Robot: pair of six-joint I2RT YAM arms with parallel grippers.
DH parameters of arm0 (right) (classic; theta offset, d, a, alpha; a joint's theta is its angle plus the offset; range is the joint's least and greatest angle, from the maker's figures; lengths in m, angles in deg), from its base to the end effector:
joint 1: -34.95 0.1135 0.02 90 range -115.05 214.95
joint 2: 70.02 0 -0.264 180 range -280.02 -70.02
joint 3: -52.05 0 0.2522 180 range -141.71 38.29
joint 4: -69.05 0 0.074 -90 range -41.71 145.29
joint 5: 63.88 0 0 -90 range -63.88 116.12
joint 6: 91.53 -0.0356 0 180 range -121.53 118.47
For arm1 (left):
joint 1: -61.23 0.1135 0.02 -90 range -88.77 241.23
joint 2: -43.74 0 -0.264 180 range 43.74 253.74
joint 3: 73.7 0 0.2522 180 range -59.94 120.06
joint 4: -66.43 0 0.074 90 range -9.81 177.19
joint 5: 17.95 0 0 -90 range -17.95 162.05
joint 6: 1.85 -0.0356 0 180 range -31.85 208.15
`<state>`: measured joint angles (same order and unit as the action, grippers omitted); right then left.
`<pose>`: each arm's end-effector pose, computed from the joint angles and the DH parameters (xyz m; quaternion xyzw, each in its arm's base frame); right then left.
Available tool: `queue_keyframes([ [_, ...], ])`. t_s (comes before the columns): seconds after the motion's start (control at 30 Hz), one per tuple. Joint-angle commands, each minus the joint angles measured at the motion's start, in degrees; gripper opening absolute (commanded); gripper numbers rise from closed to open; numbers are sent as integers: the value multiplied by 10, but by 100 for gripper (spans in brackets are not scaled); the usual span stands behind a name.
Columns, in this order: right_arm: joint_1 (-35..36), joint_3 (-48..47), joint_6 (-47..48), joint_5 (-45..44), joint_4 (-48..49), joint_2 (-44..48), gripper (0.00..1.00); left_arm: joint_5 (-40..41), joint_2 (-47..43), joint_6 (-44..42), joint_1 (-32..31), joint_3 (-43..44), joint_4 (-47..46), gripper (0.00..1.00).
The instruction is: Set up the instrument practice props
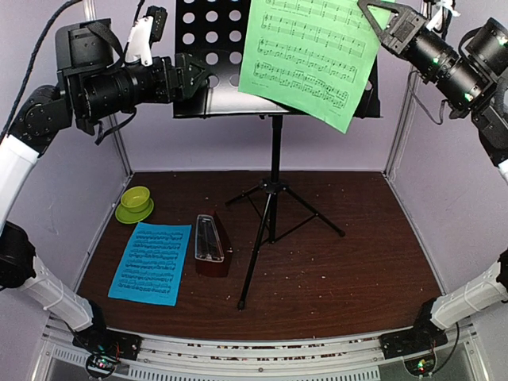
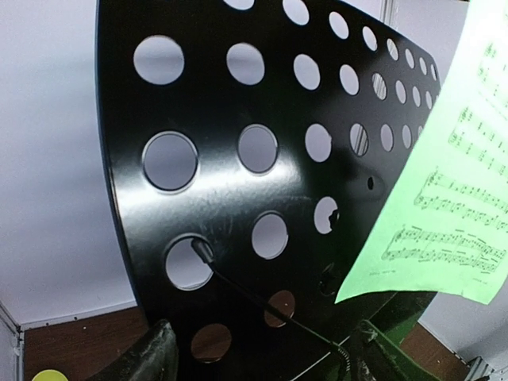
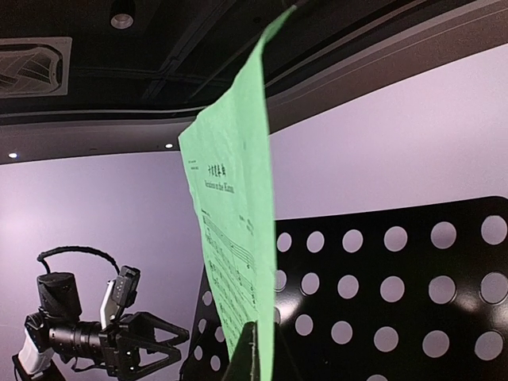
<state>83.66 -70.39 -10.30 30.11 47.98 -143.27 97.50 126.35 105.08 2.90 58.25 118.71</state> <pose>0.1336 0.1559 0.6088 -0.2036 0.4727 0.4279 0.7430 0.1476 -0.2102 0.5612 0.1081 0.7152 -0.2837 0.6296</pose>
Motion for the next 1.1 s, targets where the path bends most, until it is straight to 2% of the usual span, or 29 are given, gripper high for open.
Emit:
queue_keyframes([
  [0.0,-5,-27,-9,-20,34,-15,0,-6,6,19,6,9,11,77],
  [0.17,-5,-56,-5,-36,25,-44,0,-48,25,26,10,19,2,76],
  [0.43,-5,-80,4,-28,22,-74,0,-51,38,67,15,18,-21,71],
  [0.57,-5,-81,7,-28,19,-78,0,-48,32,74,15,5,-53,63],
  [0.73,-4,-84,16,-30,14,-82,0,-44,-10,72,15,-72,-128,54],
  [0.93,-5,-78,24,-30,14,-83,0,-50,-25,72,15,-106,-149,43],
  [1.07,-4,-77,27,-29,12,-84,0,-57,-25,75,15,-109,-149,32],
])
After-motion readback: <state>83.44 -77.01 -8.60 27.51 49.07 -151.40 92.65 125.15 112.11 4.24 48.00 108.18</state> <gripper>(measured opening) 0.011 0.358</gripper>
